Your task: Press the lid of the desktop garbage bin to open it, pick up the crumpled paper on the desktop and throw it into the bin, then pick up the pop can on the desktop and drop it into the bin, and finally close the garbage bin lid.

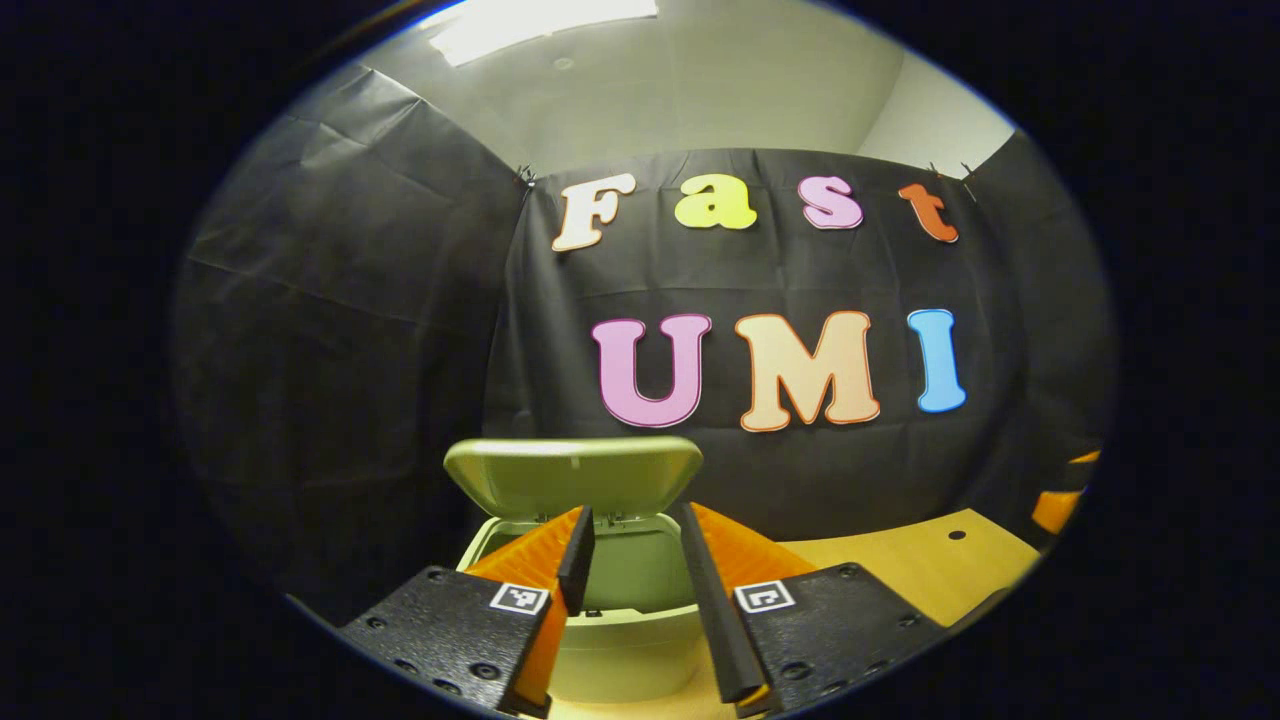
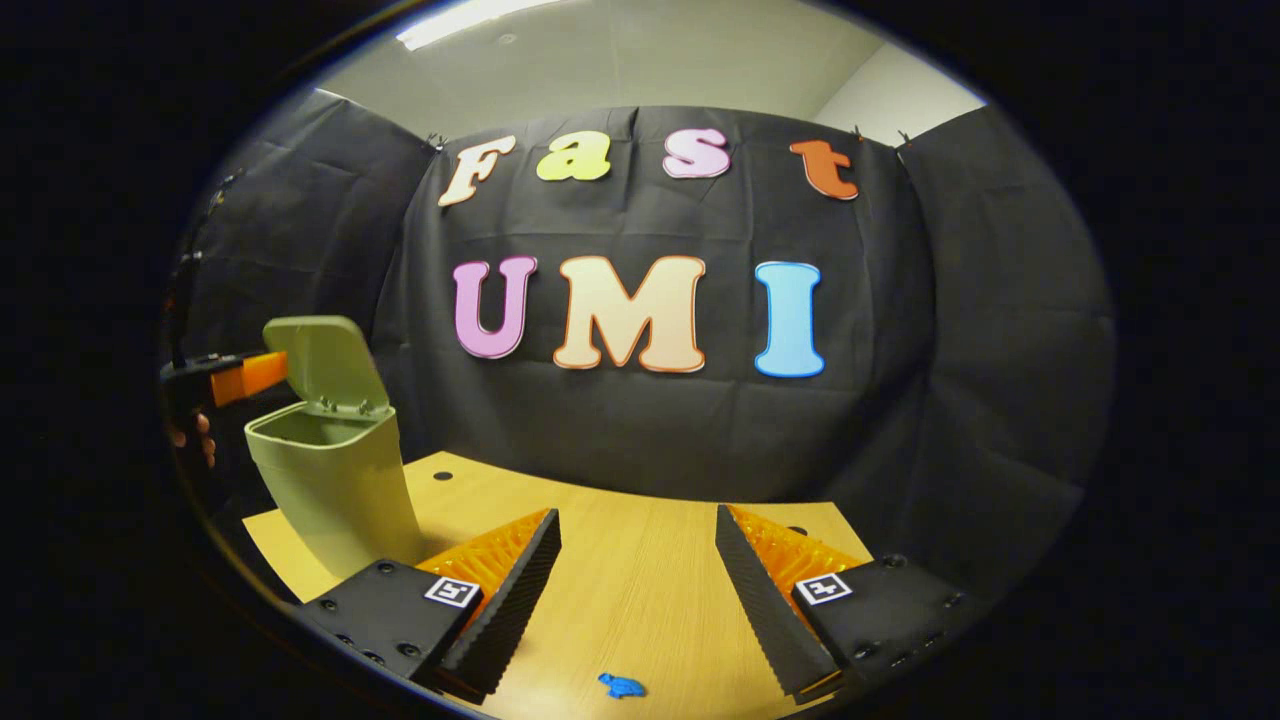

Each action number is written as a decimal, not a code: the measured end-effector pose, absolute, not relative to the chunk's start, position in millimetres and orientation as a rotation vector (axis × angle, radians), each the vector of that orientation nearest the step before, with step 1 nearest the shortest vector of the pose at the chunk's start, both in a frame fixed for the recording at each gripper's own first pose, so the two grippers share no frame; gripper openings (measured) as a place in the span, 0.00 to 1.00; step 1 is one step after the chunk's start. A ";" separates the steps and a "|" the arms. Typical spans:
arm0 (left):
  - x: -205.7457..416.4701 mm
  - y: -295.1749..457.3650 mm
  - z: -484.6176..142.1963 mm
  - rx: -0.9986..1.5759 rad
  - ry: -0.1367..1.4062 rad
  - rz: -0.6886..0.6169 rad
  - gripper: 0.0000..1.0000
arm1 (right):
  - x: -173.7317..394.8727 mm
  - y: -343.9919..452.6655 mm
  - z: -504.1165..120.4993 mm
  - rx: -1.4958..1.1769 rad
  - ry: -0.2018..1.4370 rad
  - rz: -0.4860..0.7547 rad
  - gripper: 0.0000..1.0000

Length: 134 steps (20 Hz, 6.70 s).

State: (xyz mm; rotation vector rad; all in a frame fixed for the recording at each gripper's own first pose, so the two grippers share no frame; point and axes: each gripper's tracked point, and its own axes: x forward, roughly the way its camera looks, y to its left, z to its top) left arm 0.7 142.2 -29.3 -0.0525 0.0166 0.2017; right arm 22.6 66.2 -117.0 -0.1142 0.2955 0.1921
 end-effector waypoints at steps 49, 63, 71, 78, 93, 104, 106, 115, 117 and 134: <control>-62.0 159.3 -49.4 0.014 0.107 0.280 0.88 | 49.0 103.9 -273.9 -0.184 0.730 0.362 0.17; -72.5 186.1 -66.3 -0.008 0.130 0.300 0.88 | 76.9 209.9 -153.9 -0.170 0.440 0.512 0.17; -82.0 210.9 -77.3 -0.006 0.148 0.320 0.88 | 76.8 280.6 -113.7 -0.124 0.355 0.608 0.14; -94.1 237.4 -88.1 0.001 0.167 0.334 0.88 | 67.7 350.7 -97.8 -0.105 0.307 0.696 0.17; -101.4 246.2 -114.4 0.003 0.221 0.292 0.88 | 49.6 464.6 -126.5 -0.165 0.341 0.836 0.32; -71.0 192.5 -110.0 -0.006 0.195 0.189 0.88 | 66.7 390.2 -91.6 -0.167 0.203 0.723 0.92; -63.8 178.9 -110.8 0.000 0.195 0.164 0.88 | 71.0 364.0 -85.7 -0.161 0.190 0.684 0.96; -31.2 85.5 -117.7 -0.014 0.195 -0.009 0.88 | 92.6 216.6 -58.4 -0.141 0.128 0.444 0.98; -24.2 64.5 -122.3 -0.025 0.205 -0.050 0.88 | 93.5 185.0 -58.8 -0.144 0.138 0.394 0.98; -12.3 -52.0 -235.0 -0.054 0.437 -0.253 0.89 | 74.0 16.3 -91.0 -0.164 0.267 0.118 0.99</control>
